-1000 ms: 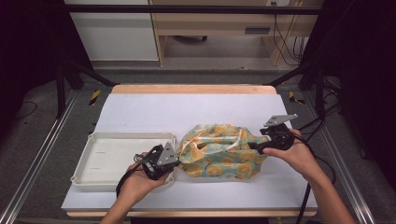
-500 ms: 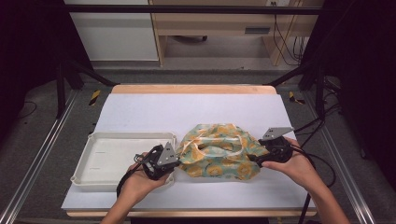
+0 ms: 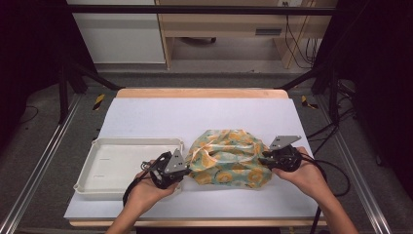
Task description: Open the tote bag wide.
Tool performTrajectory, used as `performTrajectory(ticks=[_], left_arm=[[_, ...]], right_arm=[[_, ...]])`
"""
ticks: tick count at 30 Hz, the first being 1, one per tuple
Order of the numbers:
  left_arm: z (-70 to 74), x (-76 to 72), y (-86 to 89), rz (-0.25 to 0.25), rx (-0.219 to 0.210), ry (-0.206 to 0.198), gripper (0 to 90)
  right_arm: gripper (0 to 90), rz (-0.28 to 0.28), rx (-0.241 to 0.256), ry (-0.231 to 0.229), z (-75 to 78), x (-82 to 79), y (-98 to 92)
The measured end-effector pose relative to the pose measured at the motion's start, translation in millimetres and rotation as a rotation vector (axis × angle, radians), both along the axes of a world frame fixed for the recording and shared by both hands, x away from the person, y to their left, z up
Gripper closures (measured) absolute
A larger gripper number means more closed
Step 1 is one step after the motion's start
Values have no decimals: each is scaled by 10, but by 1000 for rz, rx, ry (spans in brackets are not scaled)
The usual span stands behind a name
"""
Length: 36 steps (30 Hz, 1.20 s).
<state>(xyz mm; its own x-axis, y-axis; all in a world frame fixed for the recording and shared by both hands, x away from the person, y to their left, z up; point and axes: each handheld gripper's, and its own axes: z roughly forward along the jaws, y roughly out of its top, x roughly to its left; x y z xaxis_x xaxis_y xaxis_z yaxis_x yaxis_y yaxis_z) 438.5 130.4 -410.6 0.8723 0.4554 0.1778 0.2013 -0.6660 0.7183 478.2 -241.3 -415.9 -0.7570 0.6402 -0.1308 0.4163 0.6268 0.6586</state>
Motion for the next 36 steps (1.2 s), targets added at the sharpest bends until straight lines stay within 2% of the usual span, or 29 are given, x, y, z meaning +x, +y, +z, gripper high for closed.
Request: performTrajectory(ticks=[3, 4, 7, 10, 13, 16, 18, 20, 23, 26, 28, 31, 36], left_arm=[[6, -4, 1, -1, -6, 2, 888], [13, -7, 4, -1, -5, 1, 888], [23, -12, 10, -1, -12, -2, 887], [32, -20, 13, -2, -10, 0, 887], [25, -31, 5, -11, -1, 3, 886], [2, -59, -5, -17, 13, 11, 886], [-19, -68, 1, -17, 25, 15, 885], [-57, -83, 12, -15, 33, 25, 884], [-113, -103, 26, -5, 37, 36, 882], [-172, -94, -4, 10, 35, 38, 881], [-201, -85, -27, 19, 52, 29, 881], [-236, -78, -50, 24, 53, 29, 881], [-270, -75, -114, 26, 72, 19, 878]], right_arm=[[879, 1, 6, 0, 6, -9, -5], [889, 6, 7, -8, 11, -10, -9], [897, -13, 21, -49, 63, -53, -19], [897, -21, 44, -106, 162, -162, -58], [895, -24, 79, -160, 248, -338, -108], [894, -4, 106, -192, 240, -535, -162], [895, 6, 109, -178, 154, -659, -186], [900, 18, 93, -145, 3, -773, -200], [900, 21, 60, -100, -195, -846, -209], [900, -2, 73, -60, -346, -816, -228], [900, -9, 77, -55, -371, -786, -226], [898, -16, 78, -44, -387, -731, -223], [884, -45, 43, -28, -452, -662, -250]])
